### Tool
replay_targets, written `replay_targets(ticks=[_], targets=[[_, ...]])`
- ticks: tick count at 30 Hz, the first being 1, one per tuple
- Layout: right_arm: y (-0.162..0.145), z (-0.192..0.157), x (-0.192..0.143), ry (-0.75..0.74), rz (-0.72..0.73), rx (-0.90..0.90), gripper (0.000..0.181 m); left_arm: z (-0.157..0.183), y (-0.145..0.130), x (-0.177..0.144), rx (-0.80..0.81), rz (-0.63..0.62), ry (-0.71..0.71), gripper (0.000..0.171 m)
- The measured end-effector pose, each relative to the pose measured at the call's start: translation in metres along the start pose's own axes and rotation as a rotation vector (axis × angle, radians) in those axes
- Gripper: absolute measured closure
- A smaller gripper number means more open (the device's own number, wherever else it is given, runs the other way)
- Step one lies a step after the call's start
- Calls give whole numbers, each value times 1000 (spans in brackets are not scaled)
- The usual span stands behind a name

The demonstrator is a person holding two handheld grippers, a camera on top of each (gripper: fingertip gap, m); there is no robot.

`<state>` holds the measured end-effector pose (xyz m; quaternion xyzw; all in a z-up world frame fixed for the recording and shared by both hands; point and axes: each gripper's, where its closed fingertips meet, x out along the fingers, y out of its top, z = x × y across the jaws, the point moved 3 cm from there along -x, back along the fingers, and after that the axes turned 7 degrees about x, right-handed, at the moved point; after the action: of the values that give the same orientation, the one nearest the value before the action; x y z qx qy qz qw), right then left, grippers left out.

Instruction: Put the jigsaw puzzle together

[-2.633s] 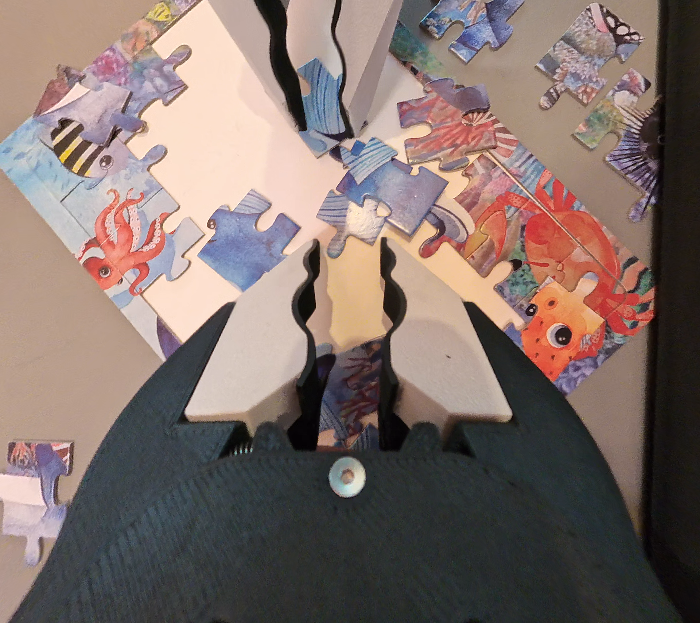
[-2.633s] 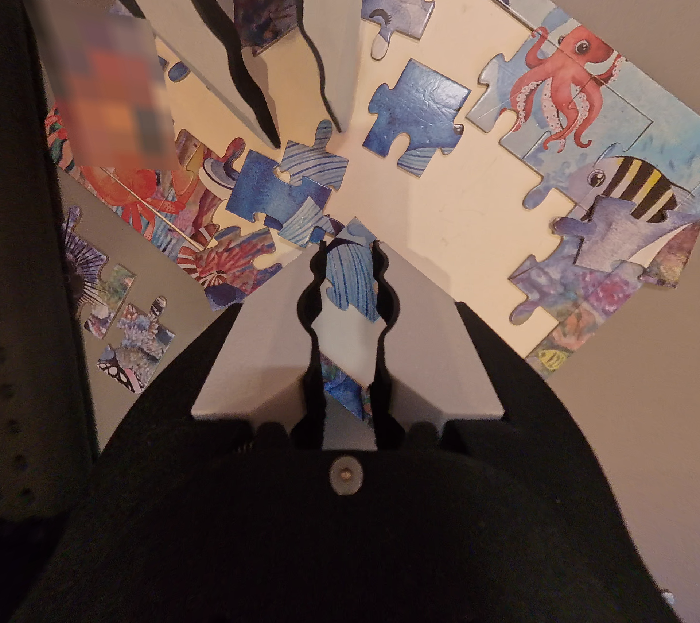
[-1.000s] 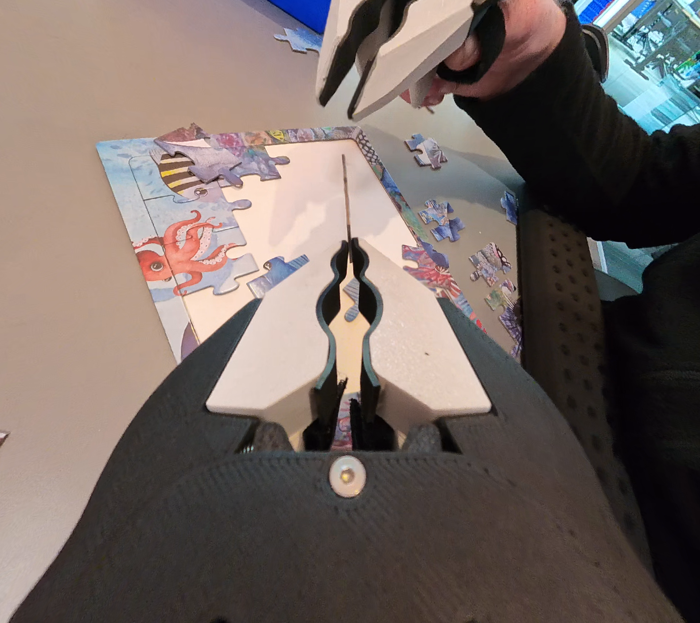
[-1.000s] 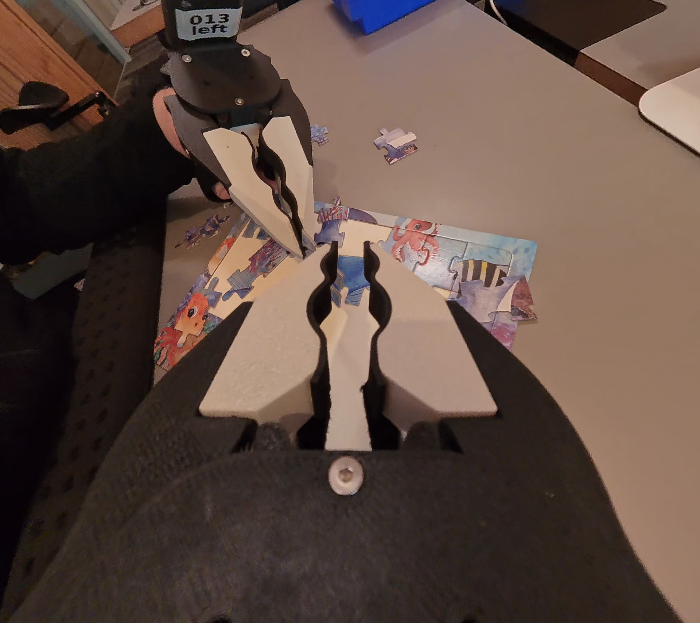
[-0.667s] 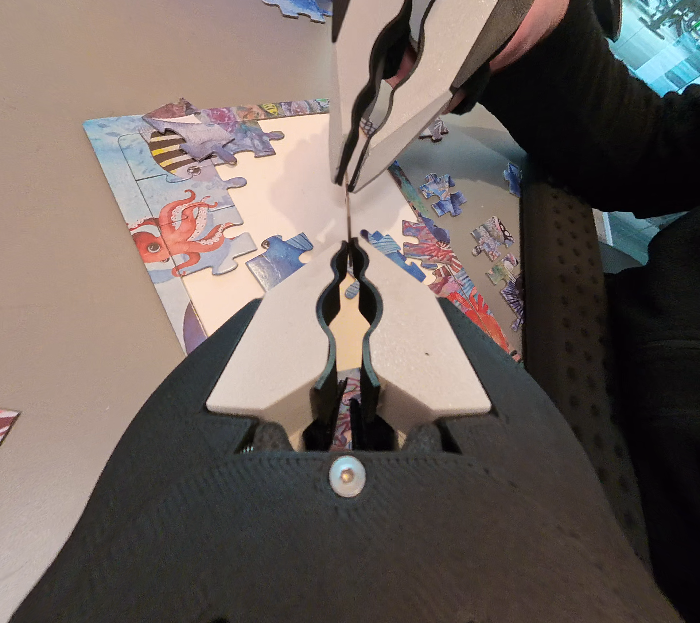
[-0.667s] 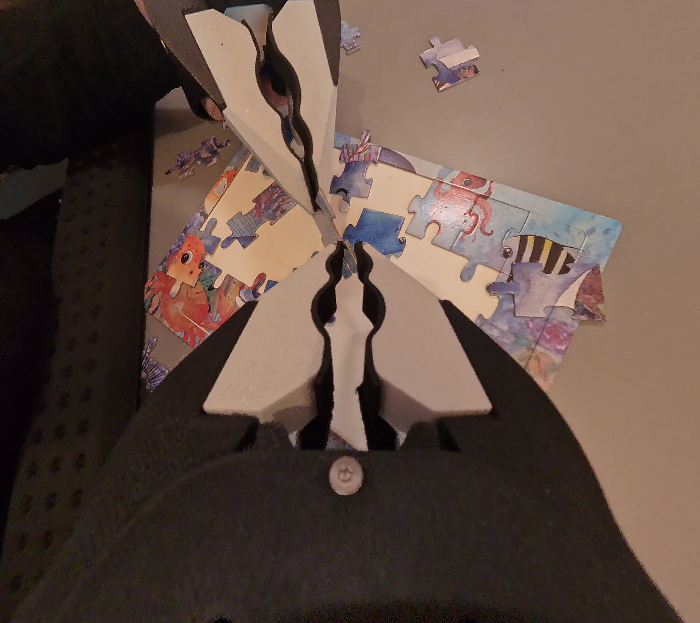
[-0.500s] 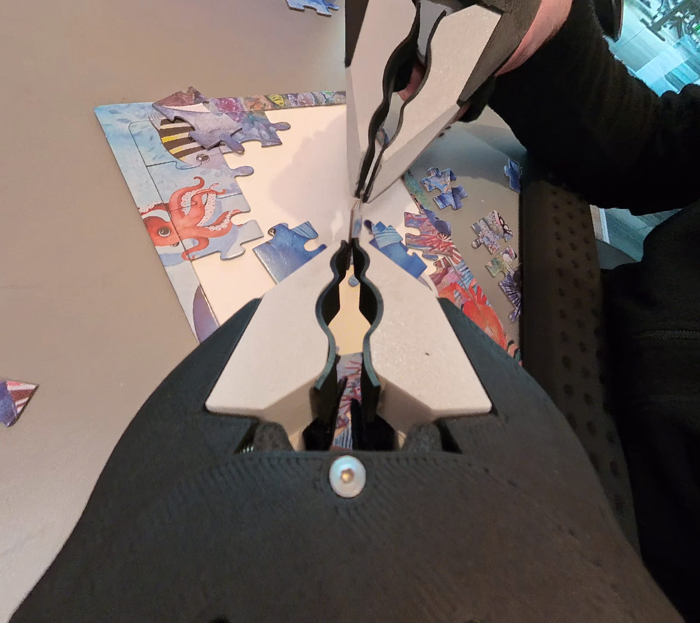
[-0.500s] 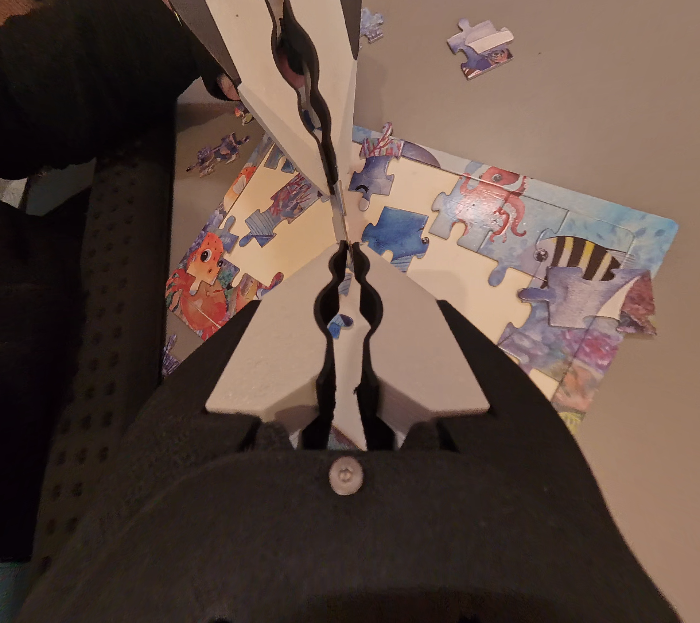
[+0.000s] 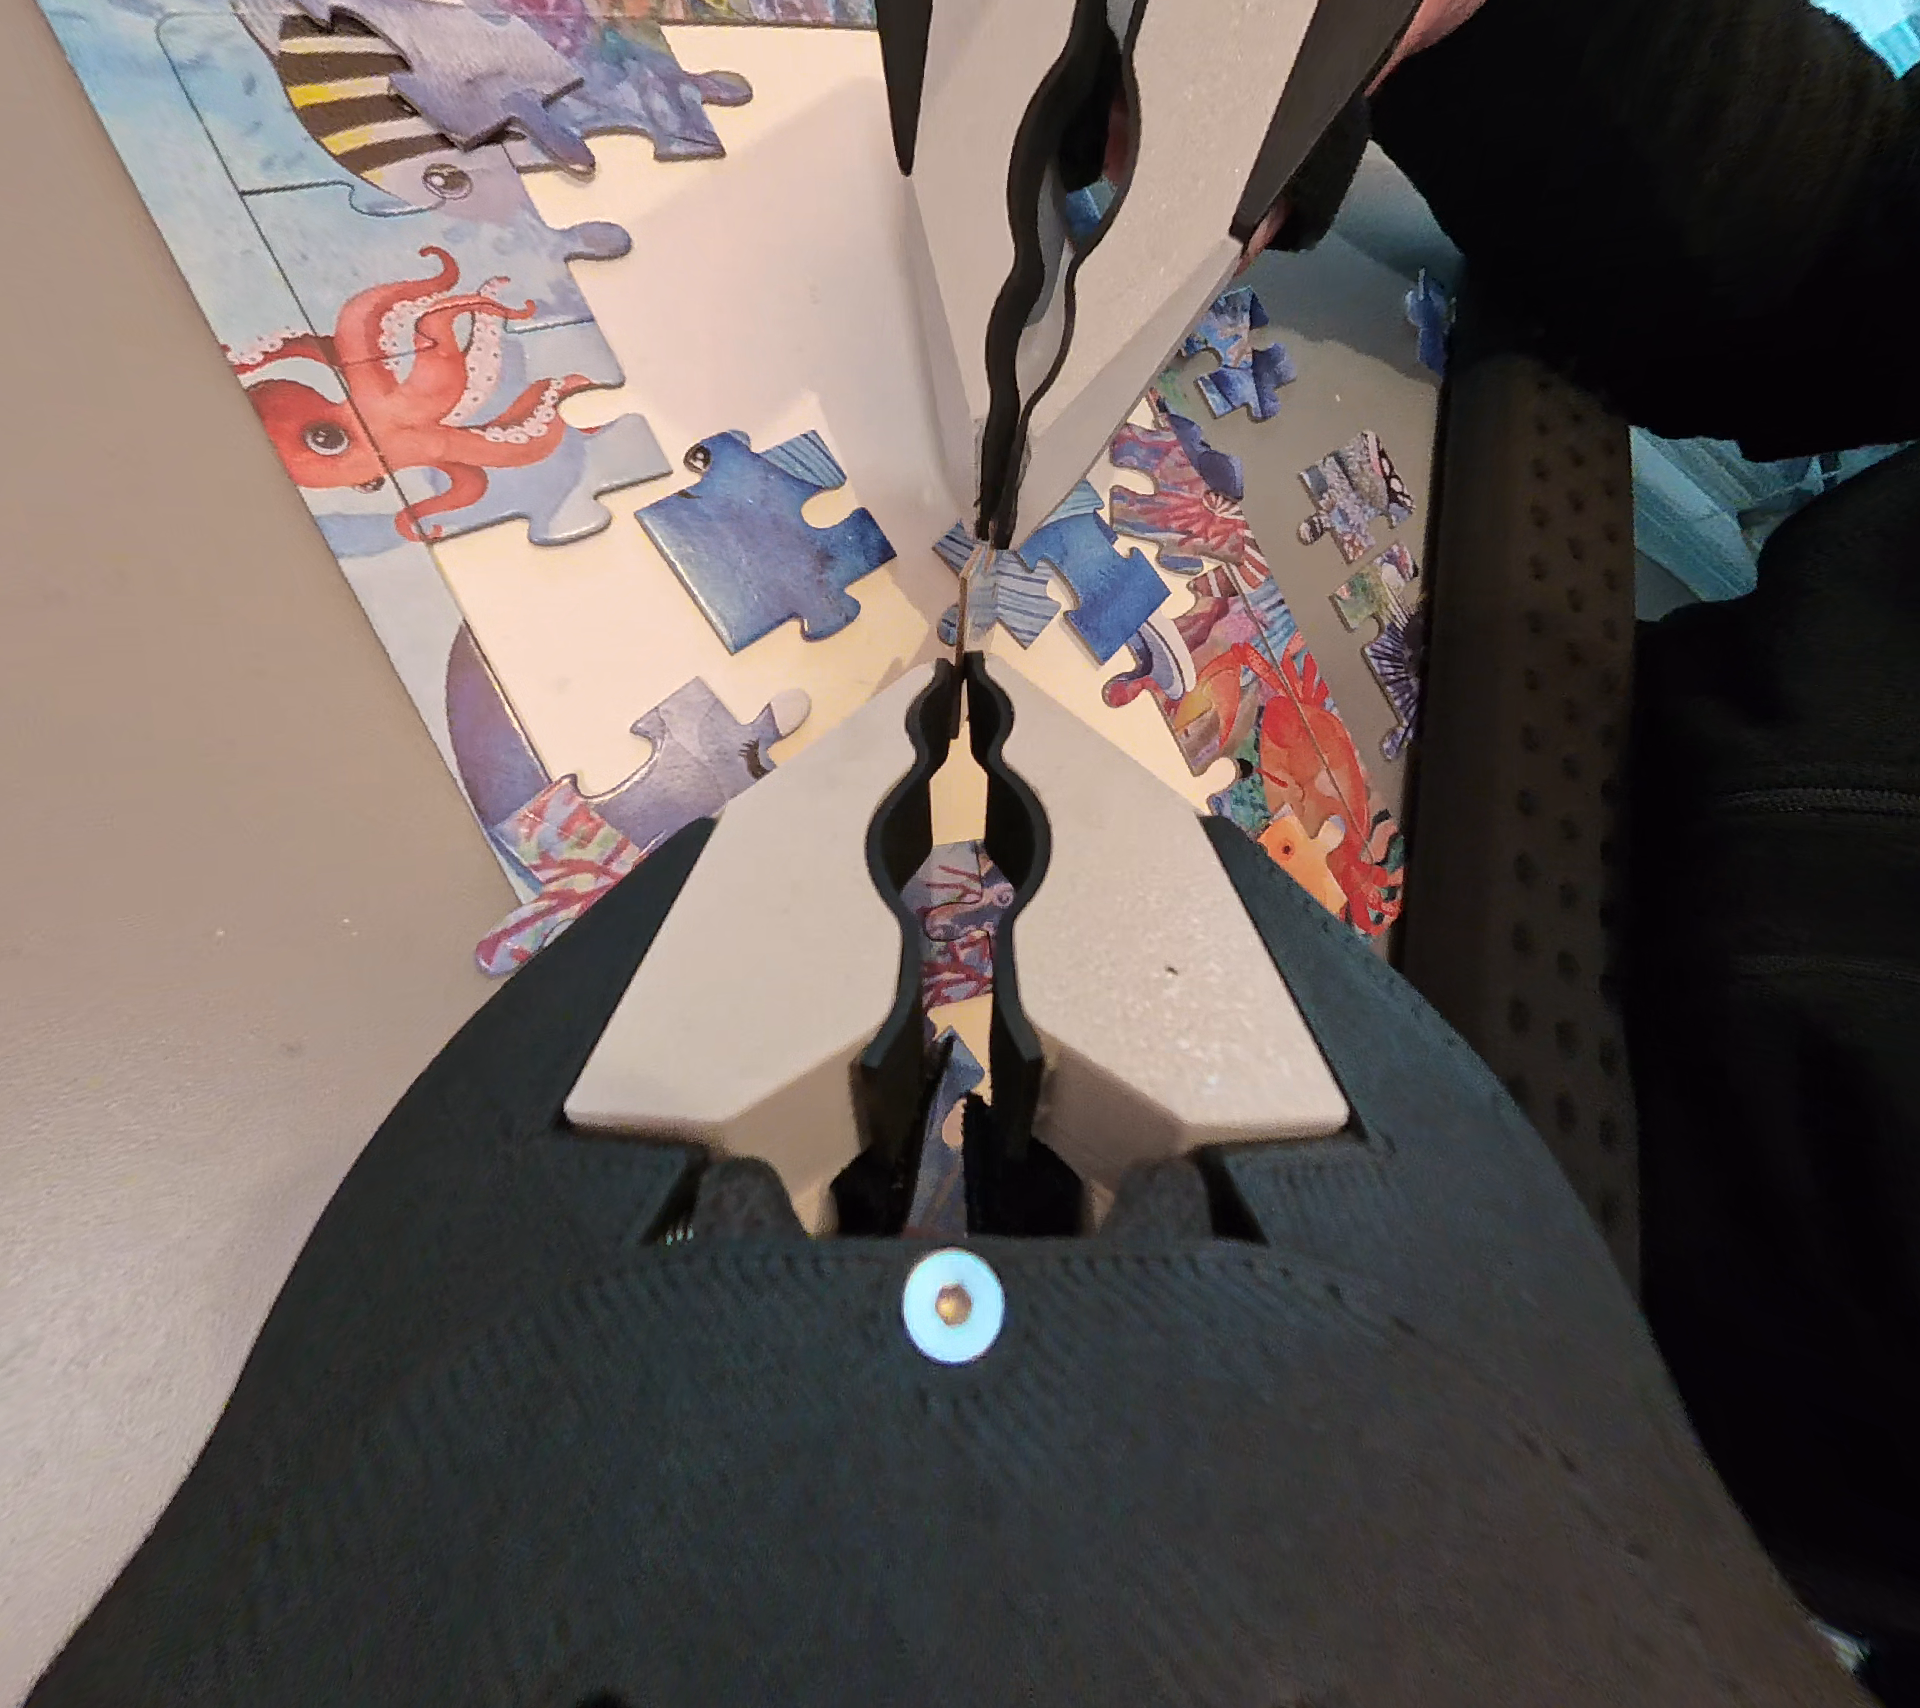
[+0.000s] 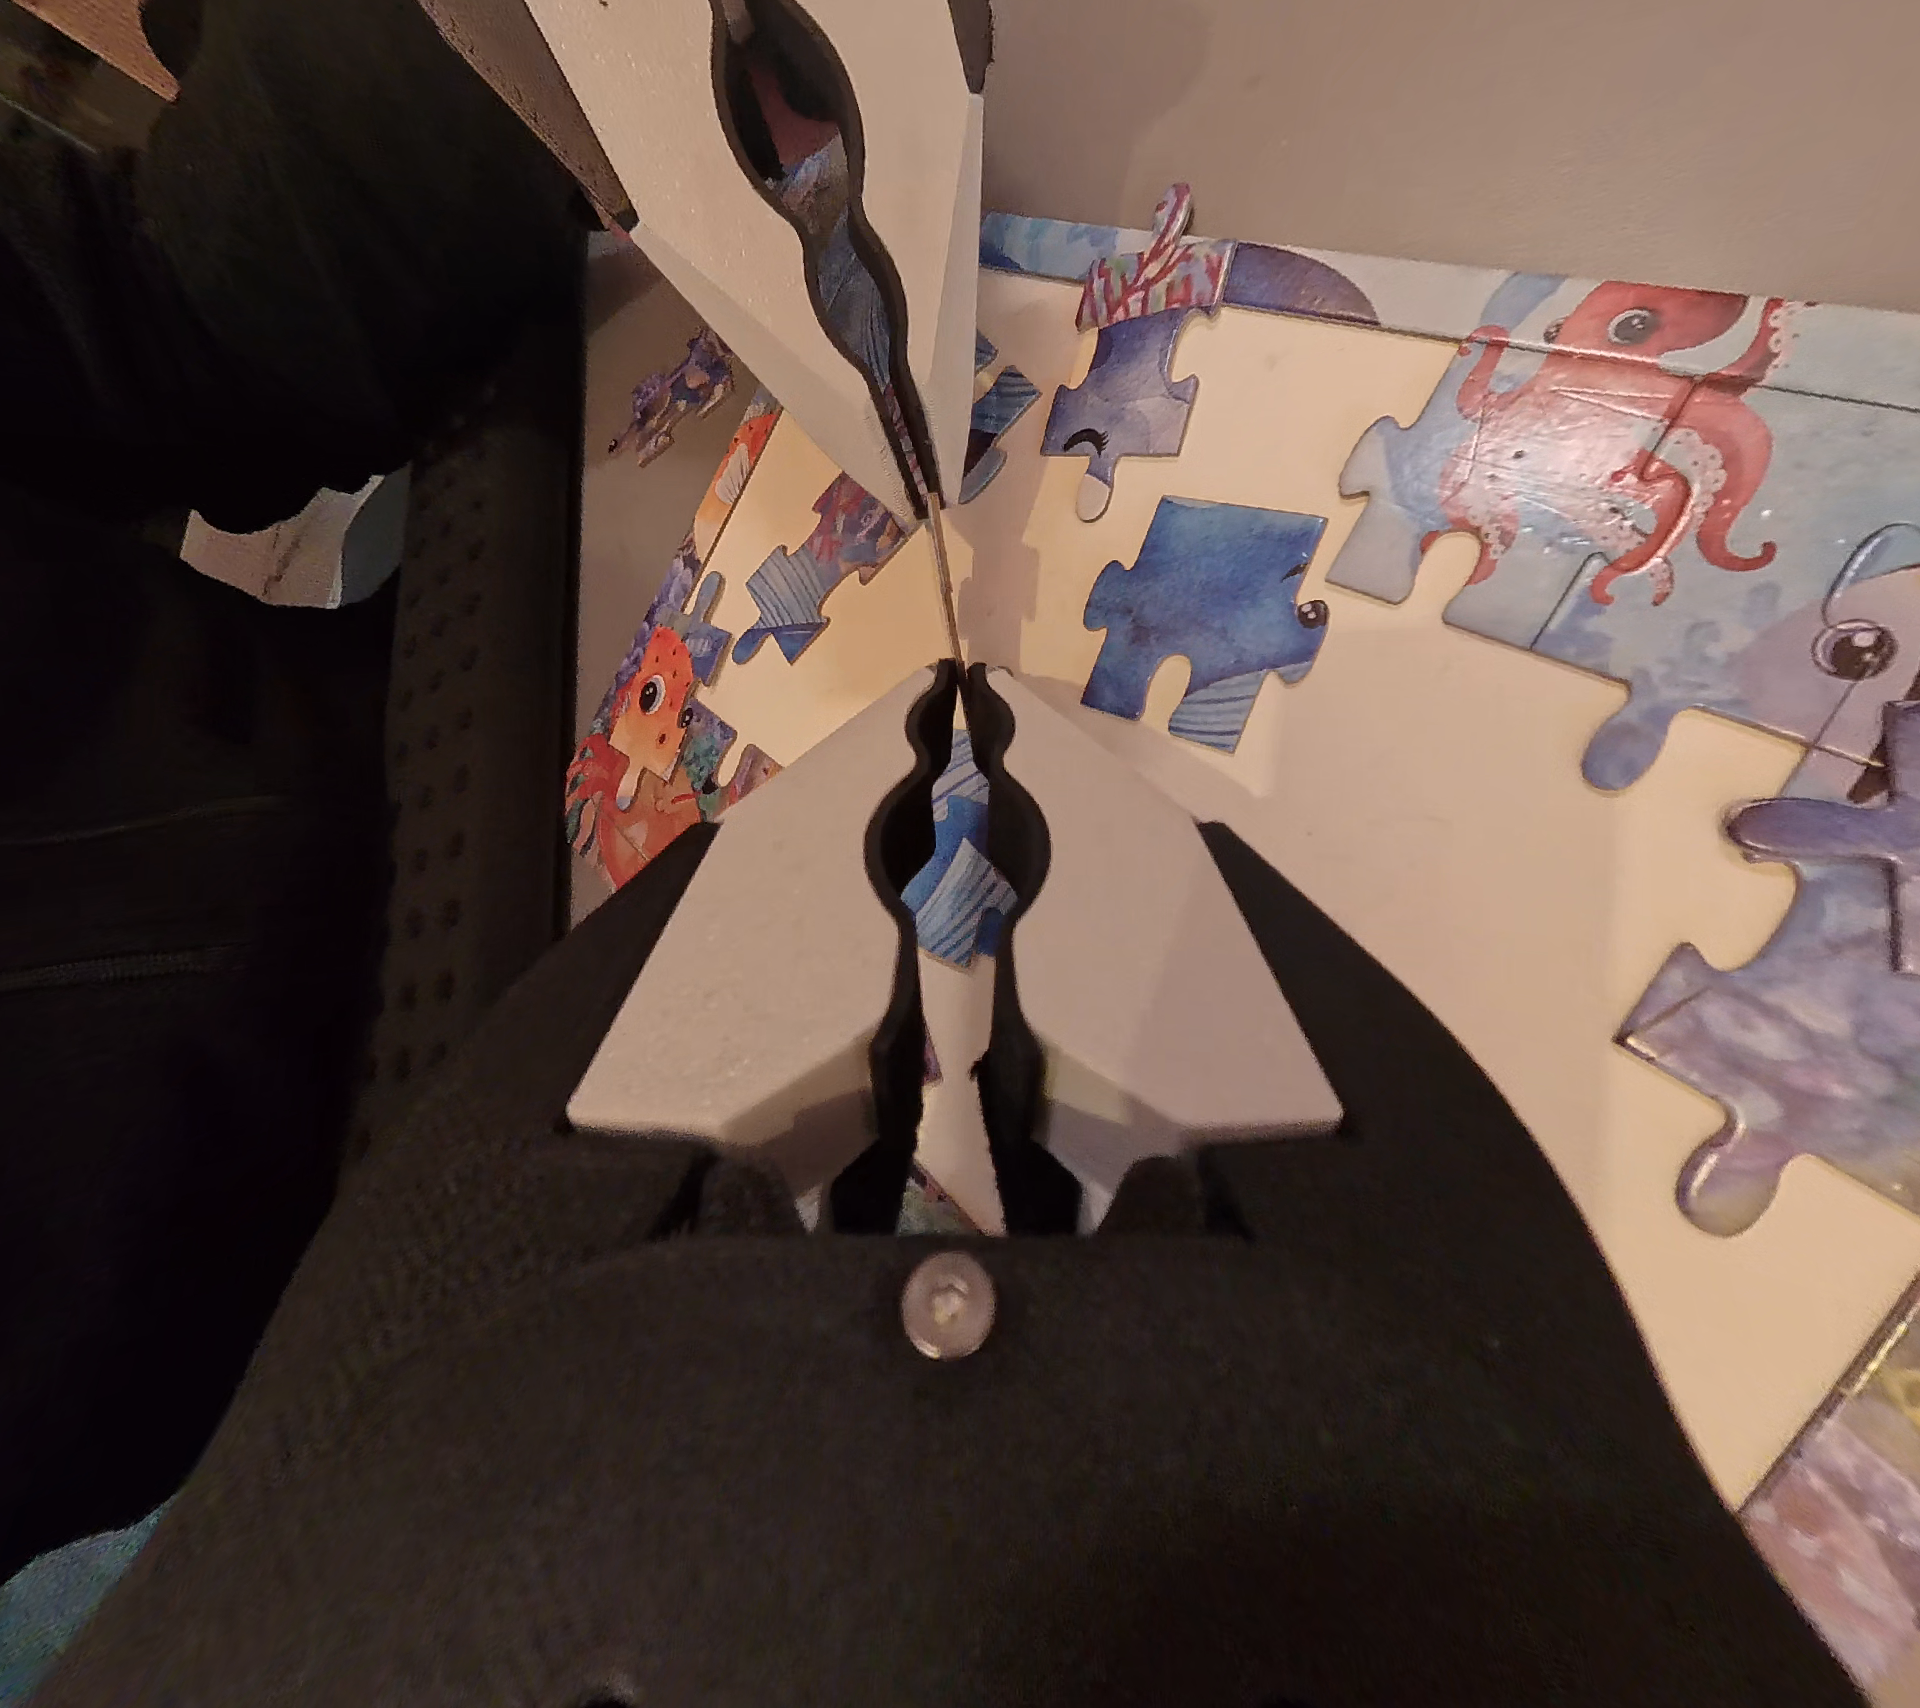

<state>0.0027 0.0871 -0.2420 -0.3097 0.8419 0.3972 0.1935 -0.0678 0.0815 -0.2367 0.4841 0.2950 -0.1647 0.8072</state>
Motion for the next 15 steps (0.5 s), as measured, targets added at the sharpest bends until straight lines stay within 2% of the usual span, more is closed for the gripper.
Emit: replay_targets(ticks=[5, 12, 15], targets=[[-2, 0, 2, 14, -15, 28, 180, 3, -3, 2, -3, -12, -35, 171], [-4, 8, 8, -37, -28, 29, 180, -12, -13, 10, 11, -111, 69, 170], [-6, 12, 9, -64, -45, 21, 178, -12, -13, 12, 18, -118, 76, 170]])
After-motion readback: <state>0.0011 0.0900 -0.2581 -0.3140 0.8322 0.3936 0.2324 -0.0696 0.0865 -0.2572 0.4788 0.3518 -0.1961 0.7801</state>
